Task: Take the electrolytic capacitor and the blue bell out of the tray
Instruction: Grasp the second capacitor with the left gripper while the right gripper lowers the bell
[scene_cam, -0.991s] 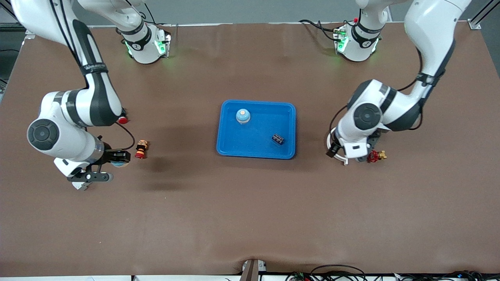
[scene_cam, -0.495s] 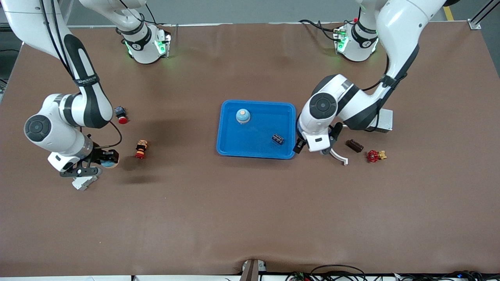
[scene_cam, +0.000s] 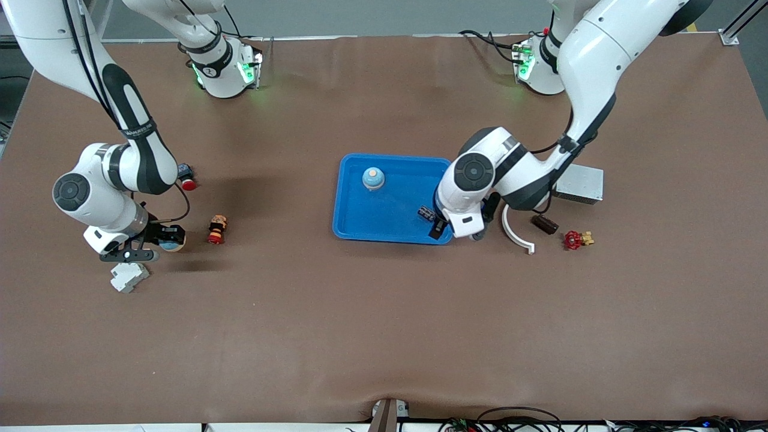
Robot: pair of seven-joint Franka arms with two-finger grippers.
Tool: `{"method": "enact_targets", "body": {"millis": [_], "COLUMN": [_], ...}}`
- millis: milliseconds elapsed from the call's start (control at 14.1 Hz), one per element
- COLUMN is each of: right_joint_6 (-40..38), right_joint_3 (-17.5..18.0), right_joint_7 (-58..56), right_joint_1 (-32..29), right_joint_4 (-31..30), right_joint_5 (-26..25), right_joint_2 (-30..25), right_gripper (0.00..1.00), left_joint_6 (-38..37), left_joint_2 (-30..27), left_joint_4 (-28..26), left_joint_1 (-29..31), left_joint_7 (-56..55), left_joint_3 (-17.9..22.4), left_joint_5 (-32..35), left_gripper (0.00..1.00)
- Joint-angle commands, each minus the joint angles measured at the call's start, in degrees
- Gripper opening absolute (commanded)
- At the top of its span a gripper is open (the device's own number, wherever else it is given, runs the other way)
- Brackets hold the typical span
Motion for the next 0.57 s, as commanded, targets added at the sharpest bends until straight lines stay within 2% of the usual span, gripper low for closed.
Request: {"method": "enact_targets", "body": {"millis": [0, 212, 495], "right_joint_6": [2.2, 3.0, 3.0], "right_joint_3": [1.4, 1.4, 1.4], "right_joint_7": [-0.6, -0.6, -0.6], "right_joint_1": [-1.6, -1.6, -1.6], "right_joint_4": [0.0, 0.0, 0.1], "right_joint_5": [1.2, 3.3, 4.2], "right_joint_2": [1.9, 2.7, 3.2], "right_gripper": [0.00, 0.00, 0.00], "left_joint_6": [0.0, 1.3, 2.1], "left_joint_2": [1.8, 4.9, 6.6], "left_joint_4": [1.0, 0.6, 0.6], "left_joint_1": [-3.8, -5.2, -6.9], "left_joint_7": [-4.8, -7.4, -10.4], "left_joint_3": [2.0, 2.2, 2.4], "left_joint_5": [5.4, 10.9, 13.1], "left_gripper": [1.00, 1.00, 1.00]}}
